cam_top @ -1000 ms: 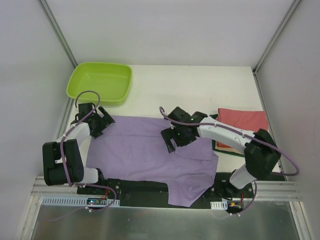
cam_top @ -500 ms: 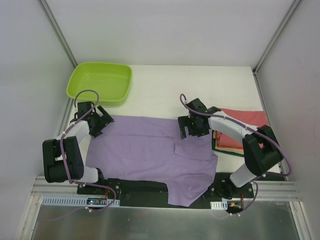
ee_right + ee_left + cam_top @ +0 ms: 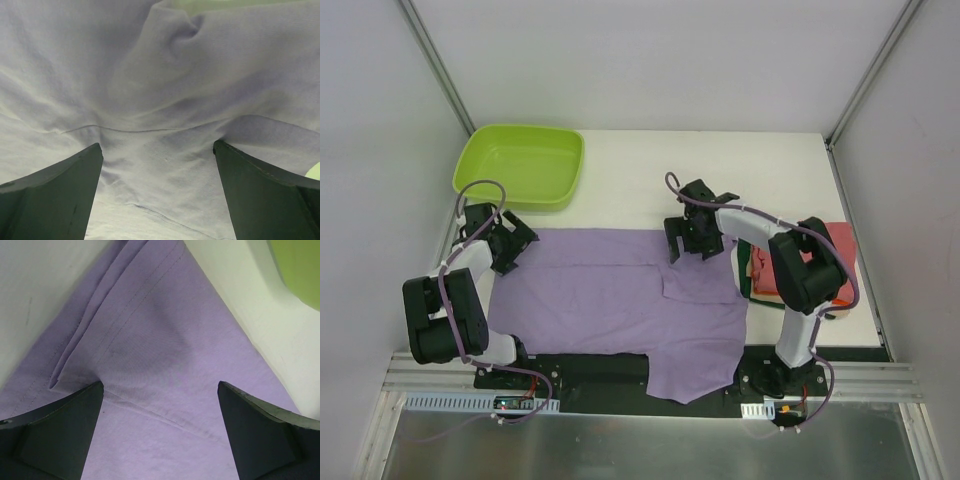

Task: Fold and stack the t-shirts
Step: Fold the flattened tshirt in 1/3 of the way

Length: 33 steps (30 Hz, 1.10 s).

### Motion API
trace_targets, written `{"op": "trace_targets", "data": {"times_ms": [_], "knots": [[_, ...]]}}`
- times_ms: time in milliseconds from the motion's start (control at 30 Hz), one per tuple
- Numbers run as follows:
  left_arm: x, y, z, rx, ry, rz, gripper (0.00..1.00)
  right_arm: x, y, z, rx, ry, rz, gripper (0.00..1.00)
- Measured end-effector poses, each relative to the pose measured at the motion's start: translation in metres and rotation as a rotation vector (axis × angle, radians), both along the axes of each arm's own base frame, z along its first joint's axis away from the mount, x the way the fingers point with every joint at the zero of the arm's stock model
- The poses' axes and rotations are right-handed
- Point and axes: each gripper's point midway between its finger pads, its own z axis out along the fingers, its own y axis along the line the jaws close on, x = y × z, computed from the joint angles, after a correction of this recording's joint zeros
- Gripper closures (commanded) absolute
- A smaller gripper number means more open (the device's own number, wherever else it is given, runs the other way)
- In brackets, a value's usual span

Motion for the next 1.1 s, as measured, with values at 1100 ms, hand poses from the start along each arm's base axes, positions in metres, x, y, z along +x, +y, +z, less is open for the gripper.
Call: {"op": "trace_targets", "data": {"times_ms": [1100], "knots": [[0.001, 0.015, 0.044, 0.028, -0.115, 0.078, 0.01, 0.115, 0.026, 0.023, 0.209, -0.074, -0.026, 0.04]]}}
